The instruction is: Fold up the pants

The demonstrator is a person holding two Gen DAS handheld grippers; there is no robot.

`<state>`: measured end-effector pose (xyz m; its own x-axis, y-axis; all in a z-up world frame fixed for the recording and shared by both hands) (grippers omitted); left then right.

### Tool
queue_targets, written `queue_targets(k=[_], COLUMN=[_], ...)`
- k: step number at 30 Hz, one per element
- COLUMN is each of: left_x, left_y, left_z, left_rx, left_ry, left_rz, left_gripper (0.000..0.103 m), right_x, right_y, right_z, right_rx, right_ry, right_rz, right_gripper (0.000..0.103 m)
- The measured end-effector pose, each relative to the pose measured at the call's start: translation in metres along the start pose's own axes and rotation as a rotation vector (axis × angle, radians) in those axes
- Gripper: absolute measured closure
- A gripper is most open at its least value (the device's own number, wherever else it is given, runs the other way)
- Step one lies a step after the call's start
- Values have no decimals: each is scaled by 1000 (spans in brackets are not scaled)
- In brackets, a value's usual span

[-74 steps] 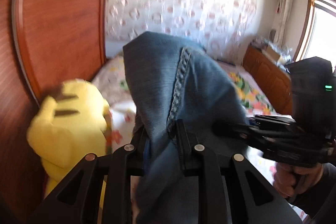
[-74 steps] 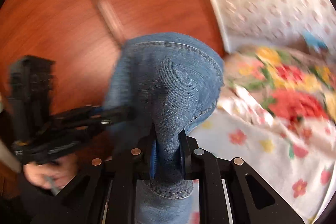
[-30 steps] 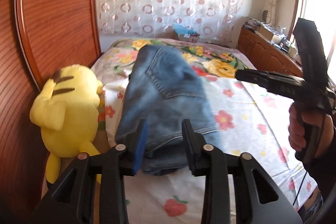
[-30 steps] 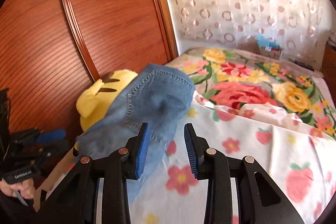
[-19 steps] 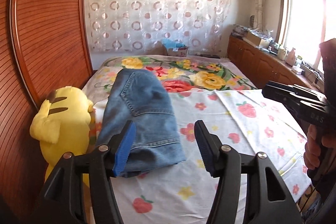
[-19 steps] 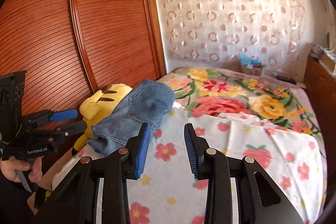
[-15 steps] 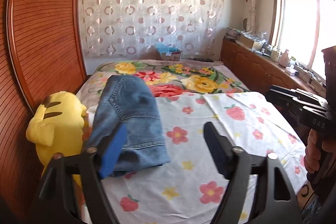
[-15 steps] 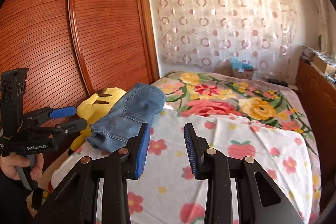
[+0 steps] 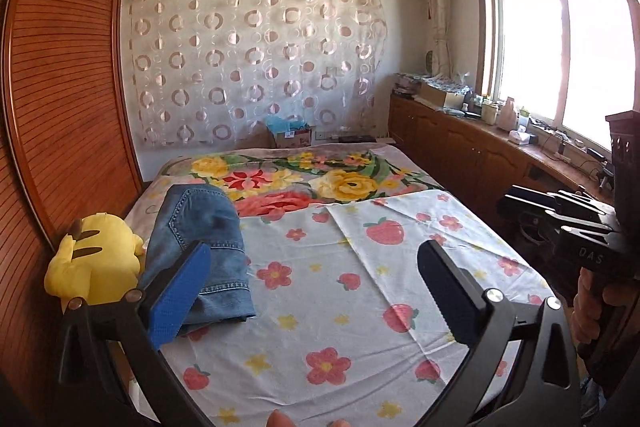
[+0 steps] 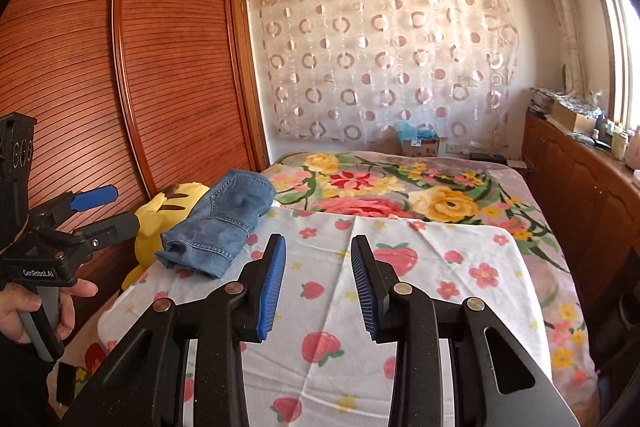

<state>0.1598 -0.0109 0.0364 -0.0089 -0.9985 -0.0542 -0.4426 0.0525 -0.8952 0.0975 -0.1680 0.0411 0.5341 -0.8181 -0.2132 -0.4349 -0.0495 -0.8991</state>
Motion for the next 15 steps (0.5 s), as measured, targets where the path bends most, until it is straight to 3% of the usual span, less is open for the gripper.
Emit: queue_targets(k=[5, 15], left_x=[13, 30], left_y=[-4, -5], left_z=[-19, -42], left_rx=[7, 60], left_ry=[-22, -79], left_rz=[-8, 5], left_gripper=[0, 0], right_x=[-10, -29], right_y=[1, 7], right_z=[-20, -56], right_rx=[27, 93], right_ry=[40, 128], right_rz=[8, 29], right_gripper=[51, 50])
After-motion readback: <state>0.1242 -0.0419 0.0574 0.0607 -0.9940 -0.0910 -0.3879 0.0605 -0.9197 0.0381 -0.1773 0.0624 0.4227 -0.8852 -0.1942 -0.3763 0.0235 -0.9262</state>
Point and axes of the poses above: each gripper's, at about its wrist camera, not at the fingertips, and z roughly the way its jaws point, x to its right, y to its underside, the point moved 6 cm from there along z, roughly the way its jaws point, and after that the axes turned 10 degrees about -y, right-handed, at the moved point
